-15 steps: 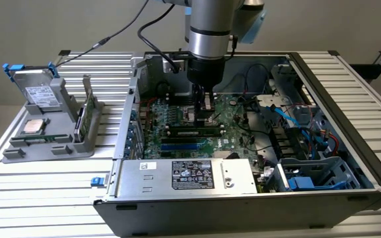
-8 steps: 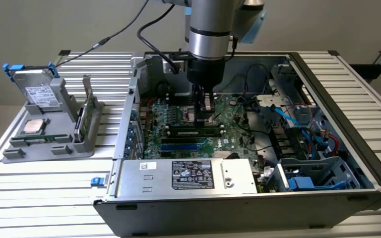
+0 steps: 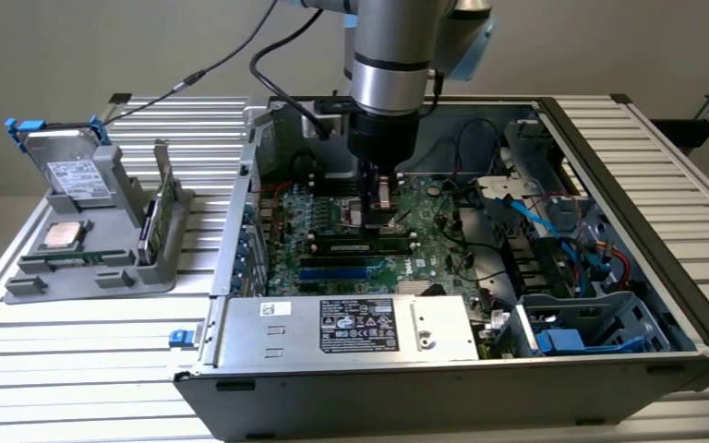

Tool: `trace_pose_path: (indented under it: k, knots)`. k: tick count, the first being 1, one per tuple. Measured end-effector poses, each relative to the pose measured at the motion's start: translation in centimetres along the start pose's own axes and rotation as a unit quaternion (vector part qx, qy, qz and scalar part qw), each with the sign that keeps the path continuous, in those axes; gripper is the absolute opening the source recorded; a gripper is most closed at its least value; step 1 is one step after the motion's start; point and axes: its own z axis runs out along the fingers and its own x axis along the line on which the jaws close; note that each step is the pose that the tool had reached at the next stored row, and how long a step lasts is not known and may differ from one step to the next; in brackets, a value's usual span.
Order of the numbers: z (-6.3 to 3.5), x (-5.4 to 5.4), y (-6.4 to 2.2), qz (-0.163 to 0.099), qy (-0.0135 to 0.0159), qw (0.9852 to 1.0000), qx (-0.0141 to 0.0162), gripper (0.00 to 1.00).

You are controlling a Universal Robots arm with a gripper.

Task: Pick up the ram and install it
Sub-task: 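Press down the ram until it locks into place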

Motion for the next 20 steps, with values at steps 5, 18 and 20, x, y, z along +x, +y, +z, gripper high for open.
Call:
trace_pose_path:
  k: [5, 18, 20]
  knots:
    - [0.00, 0.00, 0.00, 0.034, -0.0024, 0.9994, -0.0059, 0.10]
    - [0.00, 0.00, 0.00, 0.124, -0.0085, 0.9920, -0.0218, 0.10]
    - [0.00, 0.00, 0.00, 0.137, -0.0093, 0.9902, -0.0242, 0.10]
